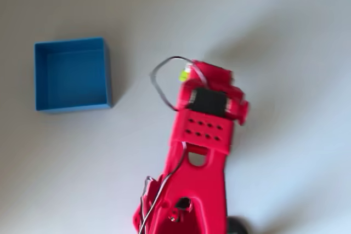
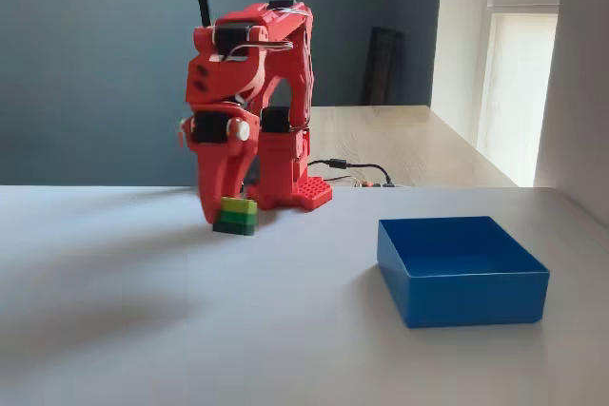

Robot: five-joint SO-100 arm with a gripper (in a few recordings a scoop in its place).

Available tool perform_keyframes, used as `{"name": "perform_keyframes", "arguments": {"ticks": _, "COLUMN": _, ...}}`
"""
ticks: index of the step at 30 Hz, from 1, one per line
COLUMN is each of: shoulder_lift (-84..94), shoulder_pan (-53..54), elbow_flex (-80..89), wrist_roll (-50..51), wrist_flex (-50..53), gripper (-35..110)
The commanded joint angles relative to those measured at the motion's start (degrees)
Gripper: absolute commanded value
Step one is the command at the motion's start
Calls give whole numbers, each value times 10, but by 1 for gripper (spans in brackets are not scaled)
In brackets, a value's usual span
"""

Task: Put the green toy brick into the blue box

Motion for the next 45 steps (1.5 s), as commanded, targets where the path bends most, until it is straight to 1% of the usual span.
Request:
{"name": "perform_keyframes", "arguments": {"ticks": 1, "shoulder_lift": 17, "shoulder_pan": -74, "elbow_flex": -33, "wrist_roll": 3, "wrist_flex": -13, "gripper": 0}}
{"name": "perform_keyframes", "arguments": {"ticks": 13, "shoulder_lift": 10, "shoulder_pan": -254, "elbow_flex": -156, "wrist_roll": -14, "wrist_flex": -45, "gripper": 0}}
{"name": "perform_keyframes", "arguments": {"ticks": 17, "shoulder_lift": 9, "shoulder_pan": -308, "elbow_flex": -153, "wrist_roll": -25, "wrist_flex": -56, "gripper": 0}}
{"name": "perform_keyframes", "arguments": {"ticks": 23, "shoulder_lift": 9, "shoulder_pan": -374, "elbow_flex": -102, "wrist_roll": -37, "wrist_flex": -98, "gripper": 0}}
{"name": "perform_keyframes", "arguments": {"ticks": 34, "shoulder_lift": 7, "shoulder_pan": -417, "elbow_flex": 16, "wrist_roll": -50, "wrist_flex": -195, "gripper": 0}}
{"name": "perform_keyframes", "arguments": {"ticks": 42, "shoulder_lift": 6, "shoulder_pan": -436, "elbow_flex": 32, "wrist_roll": -33, "wrist_flex": -223, "gripper": 0}}
{"name": "perform_keyframes", "arguments": {"ticks": 45, "shoulder_lift": 6, "shoulder_pan": -440, "elbow_flex": 31, "wrist_roll": -25, "wrist_flex": -223, "gripper": 9}}
